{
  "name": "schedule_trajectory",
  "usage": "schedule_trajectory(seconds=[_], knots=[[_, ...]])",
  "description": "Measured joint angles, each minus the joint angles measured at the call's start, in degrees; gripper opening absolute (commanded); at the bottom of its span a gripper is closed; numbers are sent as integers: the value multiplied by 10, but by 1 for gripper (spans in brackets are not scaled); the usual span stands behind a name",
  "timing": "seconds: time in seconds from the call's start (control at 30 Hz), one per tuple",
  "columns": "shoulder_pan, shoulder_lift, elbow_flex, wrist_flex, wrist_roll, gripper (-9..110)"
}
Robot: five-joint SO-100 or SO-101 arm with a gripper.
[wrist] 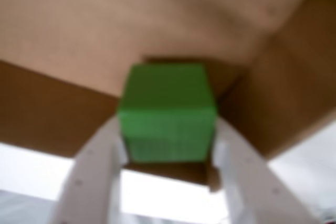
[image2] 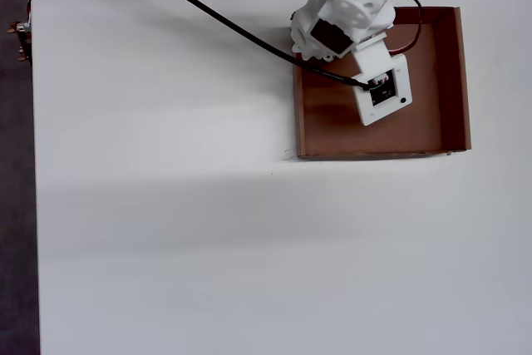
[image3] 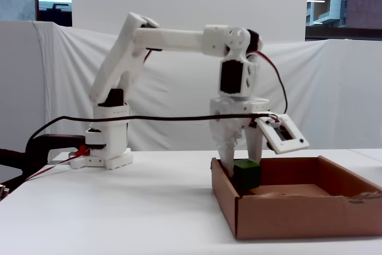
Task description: Grasp a green cube and put it in a box.
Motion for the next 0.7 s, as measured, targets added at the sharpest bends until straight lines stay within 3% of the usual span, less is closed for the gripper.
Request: schedule_trajectory(seconds=[0.43,0.7], knots=[[16,6,0,0,0,21],[64,151,57,4,0,21]])
